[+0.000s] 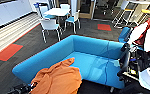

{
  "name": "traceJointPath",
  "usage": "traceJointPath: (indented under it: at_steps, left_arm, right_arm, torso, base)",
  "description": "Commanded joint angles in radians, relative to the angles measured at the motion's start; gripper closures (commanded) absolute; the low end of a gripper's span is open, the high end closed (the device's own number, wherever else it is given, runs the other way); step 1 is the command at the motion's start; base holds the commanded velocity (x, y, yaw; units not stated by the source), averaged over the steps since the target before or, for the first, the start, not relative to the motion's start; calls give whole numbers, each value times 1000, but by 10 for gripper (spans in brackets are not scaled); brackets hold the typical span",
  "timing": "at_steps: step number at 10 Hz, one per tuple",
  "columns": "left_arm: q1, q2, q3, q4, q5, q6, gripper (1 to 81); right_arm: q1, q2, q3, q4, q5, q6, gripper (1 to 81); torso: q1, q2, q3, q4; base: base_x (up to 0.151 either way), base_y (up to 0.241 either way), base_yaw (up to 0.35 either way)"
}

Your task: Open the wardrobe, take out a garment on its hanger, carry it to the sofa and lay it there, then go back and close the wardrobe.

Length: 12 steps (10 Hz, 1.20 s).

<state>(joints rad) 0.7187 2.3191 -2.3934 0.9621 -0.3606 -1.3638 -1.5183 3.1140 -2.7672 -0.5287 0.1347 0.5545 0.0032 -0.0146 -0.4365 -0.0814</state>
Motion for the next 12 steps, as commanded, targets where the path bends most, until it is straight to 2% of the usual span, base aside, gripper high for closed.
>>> traceJointPath:
  at_steps: [1, 3, 4, 6, 8, 10, 12]
  left_arm:
    - [96, 100, -114, 6, -24, 72, 10]
    - [225, 209, -248, 39, -27, 138, 10]
    - [290, 241, -279, 104, -52, 138, 10]
    - [415, 267, -294, 274, -169, 141, 10]
    - [524, 328, -345, 398, -161, 141, 10]
    - [610, 434, -463, 438, -158, 156, 10]
    - [663, 527, -569, 435, -147, 169, 10]
  right_arm:
    - [-12, 8, 6, -11, -58, -1, 10]
    - [-10, 5, 2, -11, -56, 1, 10]
    - [-7, 4, -4, -13, -56, 2, 10]
    - [2, 2, -12, -13, -56, 2, 10]
    - [8, 2, -14, -13, -56, 4, 10]
    - [13, 2, -14, -13, -58, 4, 10]
    - [14, 2, -14, -13, -59, 2, 10]
  torso:
    - [0, 0, 0, 0]
    - [0, 0, 0, 0]
    - [0, 0, 0, 0]
    - [0, 0, 0, 0]
    - [-1, 0, 1, 0]
    - [-1, -1, 1, 0]
    - [-2, -1, 2, 0]
  base:
    - [0, 0, 0]
    - [0, 0, 0]
    - [0, 0, 0]
    - [0, 0, 0]
    - [0, 0, 0]
    - [0, 0, 0]
    - [0, 0, 0]
